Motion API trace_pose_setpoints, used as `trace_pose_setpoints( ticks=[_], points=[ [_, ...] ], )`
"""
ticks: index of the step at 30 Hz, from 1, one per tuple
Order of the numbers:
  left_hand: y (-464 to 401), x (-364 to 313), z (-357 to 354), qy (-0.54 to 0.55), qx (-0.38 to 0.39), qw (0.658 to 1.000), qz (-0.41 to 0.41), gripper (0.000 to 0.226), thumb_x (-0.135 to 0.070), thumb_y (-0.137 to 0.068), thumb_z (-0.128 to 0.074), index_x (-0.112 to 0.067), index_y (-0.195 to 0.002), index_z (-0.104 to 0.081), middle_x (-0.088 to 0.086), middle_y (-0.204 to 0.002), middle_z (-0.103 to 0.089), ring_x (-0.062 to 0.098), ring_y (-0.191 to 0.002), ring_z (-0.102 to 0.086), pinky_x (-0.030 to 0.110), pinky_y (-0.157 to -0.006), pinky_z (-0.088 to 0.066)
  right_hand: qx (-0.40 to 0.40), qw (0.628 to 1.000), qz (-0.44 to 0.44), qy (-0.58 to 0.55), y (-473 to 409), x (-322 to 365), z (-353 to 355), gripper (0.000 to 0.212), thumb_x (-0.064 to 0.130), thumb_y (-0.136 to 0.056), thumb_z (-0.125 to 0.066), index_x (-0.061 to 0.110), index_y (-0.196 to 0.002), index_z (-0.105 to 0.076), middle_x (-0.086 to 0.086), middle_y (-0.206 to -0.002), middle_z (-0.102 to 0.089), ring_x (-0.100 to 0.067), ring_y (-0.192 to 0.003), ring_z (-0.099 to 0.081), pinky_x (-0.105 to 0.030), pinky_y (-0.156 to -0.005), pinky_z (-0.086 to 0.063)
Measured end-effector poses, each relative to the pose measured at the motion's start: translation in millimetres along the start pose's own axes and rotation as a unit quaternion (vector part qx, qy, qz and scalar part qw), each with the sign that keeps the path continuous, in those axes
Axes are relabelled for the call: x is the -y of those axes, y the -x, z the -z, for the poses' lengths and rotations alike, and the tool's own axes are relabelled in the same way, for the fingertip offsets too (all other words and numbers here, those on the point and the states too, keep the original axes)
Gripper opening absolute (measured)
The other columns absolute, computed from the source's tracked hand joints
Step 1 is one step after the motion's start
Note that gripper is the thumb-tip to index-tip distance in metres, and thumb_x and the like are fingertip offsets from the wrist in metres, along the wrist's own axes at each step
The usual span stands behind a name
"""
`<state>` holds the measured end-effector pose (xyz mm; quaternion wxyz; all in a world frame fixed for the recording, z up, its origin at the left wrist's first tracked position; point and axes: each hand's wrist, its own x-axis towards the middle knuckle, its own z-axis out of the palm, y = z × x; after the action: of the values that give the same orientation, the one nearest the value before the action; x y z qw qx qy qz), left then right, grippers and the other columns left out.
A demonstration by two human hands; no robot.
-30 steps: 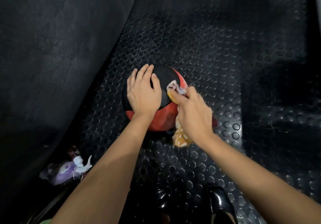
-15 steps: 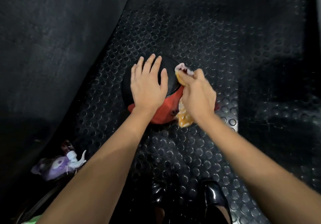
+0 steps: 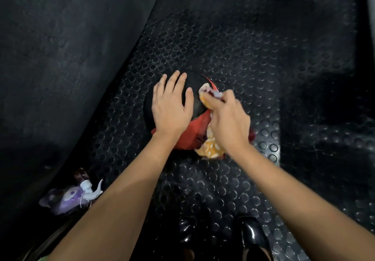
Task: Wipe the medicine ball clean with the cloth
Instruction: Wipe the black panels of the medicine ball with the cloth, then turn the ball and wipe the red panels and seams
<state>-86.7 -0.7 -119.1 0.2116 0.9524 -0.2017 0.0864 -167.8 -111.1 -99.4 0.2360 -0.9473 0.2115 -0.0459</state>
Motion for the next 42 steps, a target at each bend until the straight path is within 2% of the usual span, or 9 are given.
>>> trace_pose_setpoints(
  ticks=[10,14,17,20,23,28,32,38,42],
  points=[
    [1.1,-19.9,21.5,0.118,-0.005,0.993,0.027,0.037,-0.032,-0.101,-0.037,-0.021,-0.124,-0.062,-0.006,-0.121,-0.065,0.017,-0.114,-0.05,0.031,-0.099,-0.035,0.085,0.981,-0.115,-0.134,-29.2,-62.2,-10.5,0.045,0.012,-0.098,-0.039,0.037,-0.135,-0.047,-0.002,-0.142,-0.039,-0.032,-0.132,-0.033,-0.043,-0.107,-0.025],
    [-15.9,14.4,20.3,0.214,-0.061,0.956,0.193,0.037,-0.037,-0.094,-0.056,-0.022,-0.128,-0.057,-0.006,-0.116,-0.065,0.016,-0.111,-0.053,0.038,-0.101,-0.039,0.051,0.957,-0.172,-0.227,-27.5,-74.0,-28.8,0.046,0.011,-0.099,-0.037,0.039,-0.135,-0.046,0.0,-0.157,-0.016,-0.031,-0.145,0.001,-0.053,-0.116,0.0],
    [-17.4,28.7,12.2,0.291,0.044,0.878,0.379,0.075,-0.056,-0.08,-0.066,-0.021,-0.141,-0.042,0.001,-0.141,-0.049,0.02,-0.13,-0.044,0.039,-0.11,-0.033,0.019,0.914,-0.238,-0.329,-33.7,-71.3,-30.0,0.047,0.006,-0.098,-0.036,0.032,-0.136,-0.047,0.0,-0.154,-0.025,-0.026,-0.145,-0.008,-0.048,-0.117,-0.01],
    [-16.3,26.3,12.5,0.408,0.124,0.78,0.457,0.107,-0.059,-0.069,-0.073,-0.018,-0.151,-0.019,0.005,-0.153,-0.031,0.021,-0.137,-0.035,0.034,-0.113,-0.029,-0.007,0.878,-0.301,-0.372,-42.4,-68.6,-25.1,0.047,0.004,-0.096,-0.037,0.026,-0.137,-0.048,0.0,-0.139,-0.047,-0.021,-0.127,-0.043,-0.037,-0.109,-0.034],
    [-13.9,29.1,13.4,0.406,0.198,0.759,0.469,0.118,-0.065,-0.064,-0.07,-0.022,-0.153,-0.007,0.004,-0.157,-0.022,0.024,-0.142,-0.027,0.039,-0.111,-0.025,0.017,0.834,-0.355,-0.421,-55.4,-74.0,-20.4,0.038,0.013,-0.094,-0.048,0.018,-0.131,-0.051,-0.002,-0.126,-0.055,-0.019,-0.113,-0.051,-0.033,-0.098,-0.042],
    [-7.8,37.8,7.7,0.431,0.34,0.696,0.462,0.133,-0.091,-0.029,-0.067,-0.035,-0.146,-0.032,-0.003,-0.142,-0.047,0.019,-0.123,-0.05,0.044,-0.098,-0.044,0.159,0.724,-0.451,-0.497,-63.3,-90.9,-10.0,0.041,0.041,-0.079,-0.061,0.012,-0.108,-0.065,-0.011,-0.102,-0.069,-0.026,-0.089,-0.064,-0.035,-0.079,-0.051],
    [-10.6,35.0,14.7,0.447,0.363,0.694,0.432,0.118,-0.085,-0.031,-0.064,-0.03,-0.135,-0.049,-0.006,-0.114,-0.061,0.013,-0.094,-0.056,0.035,-0.071,-0.046,0.222,0.706,-0.435,-0.514,-65.9,-90.1,-13.2,0.041,0.057,-0.085,-0.054,0.018,-0.096,-0.062,-0.007,-0.1,-0.066,-0.025,-0.088,-0.062,-0.035,-0.071,-0.047],
    [-3.6,36.7,9.6,0.484,0.319,0.707,0.405,0.097,-0.086,-0.049,-0.059,-0.031,-0.129,-0.056,-0.005,-0.124,-0.062,0.014,-0.115,-0.055,0.039,-0.097,-0.044,0.224,0.711,-0.429,-0.511,-59.1,-91.0,-23.3,0.055,0.06,-0.083,-0.054,0.017,-0.115,-0.064,-0.009,-0.102,-0.07,-0.028,-0.093,-0.065,-0.036,-0.077,-0.05],
    [5.9,36.5,-2.8,0.499,0.246,0.714,0.425,0.083,-0.085,-0.074,-0.032,-0.027,-0.126,-0.062,0.0,-0.12,-0.065,0.016,-0.113,-0.058,0.034,-0.09,-0.047,0.198,0.685,-0.416,-0.564,-42.5,-96.8,-29.8,0.043,0.052,-0.091,-0.046,0.017,-0.098,-0.07,-0.007,-0.086,-0.073,-0.023,-0.076,-0.069,-0.033,-0.069,-0.048]
  ],
)
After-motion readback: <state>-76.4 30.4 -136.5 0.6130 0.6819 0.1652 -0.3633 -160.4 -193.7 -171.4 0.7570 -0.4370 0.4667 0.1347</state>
